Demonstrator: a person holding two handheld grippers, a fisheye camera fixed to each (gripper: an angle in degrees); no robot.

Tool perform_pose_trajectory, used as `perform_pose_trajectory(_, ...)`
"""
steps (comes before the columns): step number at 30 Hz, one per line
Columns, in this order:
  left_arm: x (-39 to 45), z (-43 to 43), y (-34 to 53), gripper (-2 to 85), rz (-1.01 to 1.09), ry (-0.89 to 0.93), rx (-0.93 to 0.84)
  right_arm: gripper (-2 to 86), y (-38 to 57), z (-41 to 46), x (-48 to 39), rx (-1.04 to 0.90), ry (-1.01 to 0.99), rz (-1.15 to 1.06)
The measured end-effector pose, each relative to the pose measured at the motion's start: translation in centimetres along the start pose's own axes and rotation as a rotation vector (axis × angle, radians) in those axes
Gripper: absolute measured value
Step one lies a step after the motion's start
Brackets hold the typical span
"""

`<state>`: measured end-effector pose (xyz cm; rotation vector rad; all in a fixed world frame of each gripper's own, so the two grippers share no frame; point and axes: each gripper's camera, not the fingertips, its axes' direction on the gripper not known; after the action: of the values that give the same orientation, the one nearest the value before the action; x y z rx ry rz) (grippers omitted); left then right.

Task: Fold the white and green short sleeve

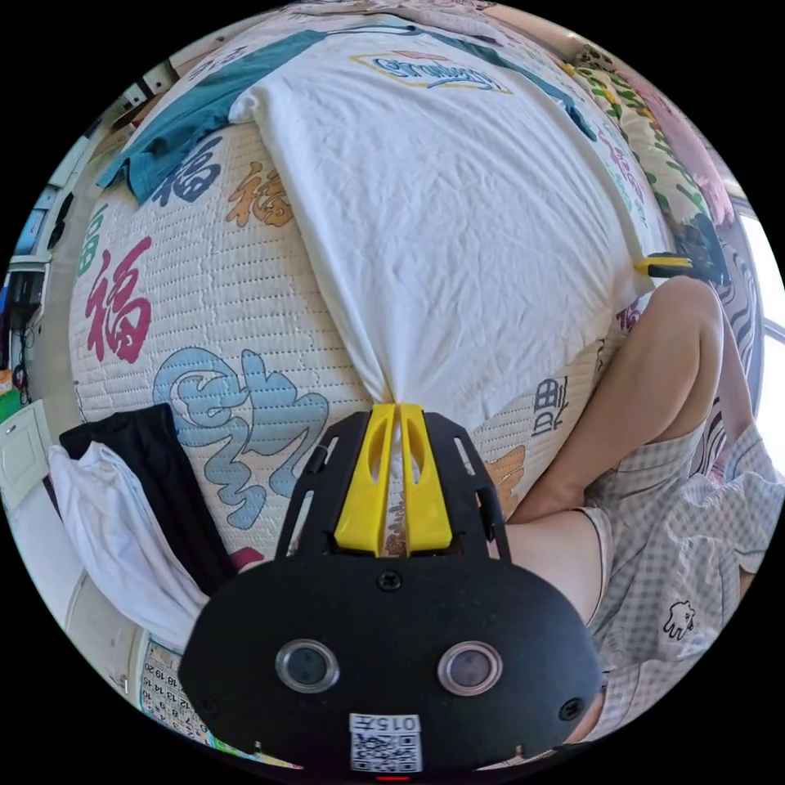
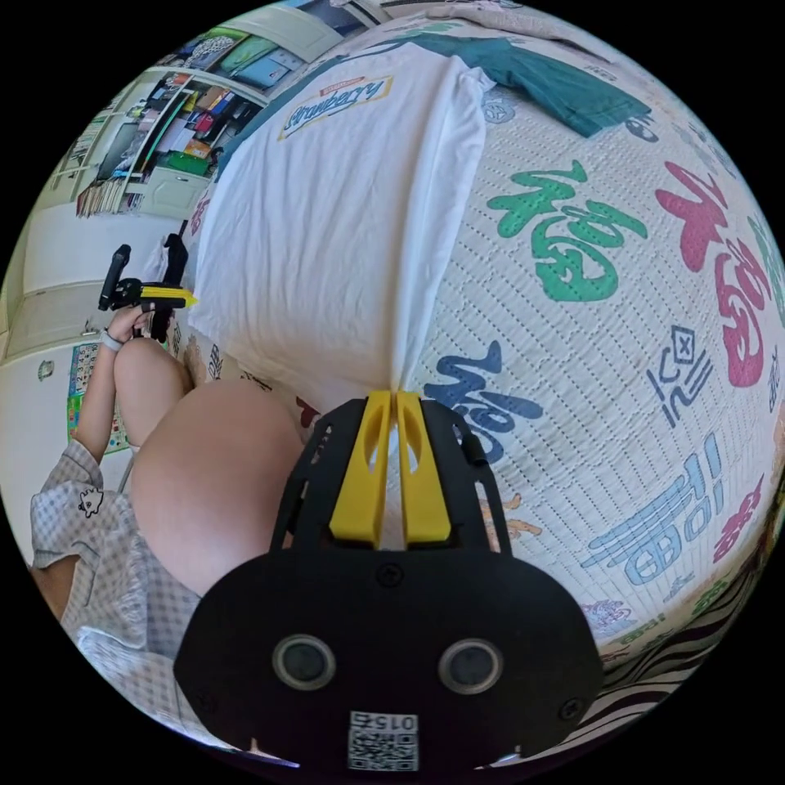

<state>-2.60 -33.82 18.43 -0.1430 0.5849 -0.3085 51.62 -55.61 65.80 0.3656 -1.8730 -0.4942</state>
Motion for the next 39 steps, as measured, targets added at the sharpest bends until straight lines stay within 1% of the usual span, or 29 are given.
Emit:
perform_pose_trajectory(4, 2.4, -0.5, 0.7, 0.4, 0.054, -0.108, -0.007, 0.2, 1.6, -1.7, -1.2, 0.034, 0.025, -0.006)
perform_pose_trajectory(6, 2.9, -0.1, 0.5, 0.4, 0.057, -0.13, -0.029, 0.3, 1.9, -2.3, -1.5, 0.044, 0.031, -0.003)
perform_pose_trajectory(9, 2.5, 0.7, -0.2, 0.9, 0.033, -0.097, -0.041, 1.1, 1.8, -2.2, -1.7, 0.052, 0.029, 0.011)
perform_pose_trajectory(12, 1.9, 1.7, -0.4, 2.0, -0.003, -0.097, -0.082, 4.1, 1.9, -1.2, -1.8, 0.012, 0.049, 0.036)
perform_pose_trajectory(14, 2.2, 2.0, -0.1, 3.3, 0.03, -0.058, -0.091, 5.5, 2.5, -1.6, -1.7, 0.03, 0.039, 0.054)
perform_pose_trajectory(18, 2.6, 2.3, 0.1, 5.2, 0.076, 0.016, -0.076, 7.0, 3.2, -2.4, -1.1, 0.085, -0.099, 0.064)
perform_pose_trajectory(19, 2.6, 2.9, -0.3, 5.3, 0.085, 0.044, -0.098, 7.2, 2.8, -2.1, -1.1, 0.081, -0.146, 0.064)
perform_pose_trajectory(21, 2.8, 4.3, -1.3, 4.9, 0.085, 0.063, -0.158, 6.8, 1.9, -1.2, -1.7, 0.052, -0.172, 0.057)
perform_pose_trajectory(24, 3.3, 4.8, -2.1, 2.5, 0.069, 0.031, -0.185, 3.4, 0.8, -0.3, -3.2, 0.01, -0.052, 0.052)
perform_pose_trajectory(27, 3.9, 4.4, -1.6, 0.7, 0.073, 0.013, -0.166, 0.7, 0.9, -1.3, -5.1, -0.003, -0.003, 0.0)
perform_pose_trajectory(34, 5.8, 3.9, -0.4, -0.2, 0.09, -0.041, -0.132, -0.3, 1.8, -4.6, -7.3, -0.014, -0.017, -0.047)
perform_pose_trajectory(36, 6.1, 4.4, -0.8, -0.3, 0.094, -0.047, -0.144, -0.3, 1.4, -3.9, -7.7, -0.044, -0.011, -0.038)
perform_pose_trajectory(39, 6.4, 5.5, -1.8, -0.2, 0.087, -0.053, -0.178, -0.1, 0.6, -1.4, -8.9, -0.124, 0.054, -0.044)
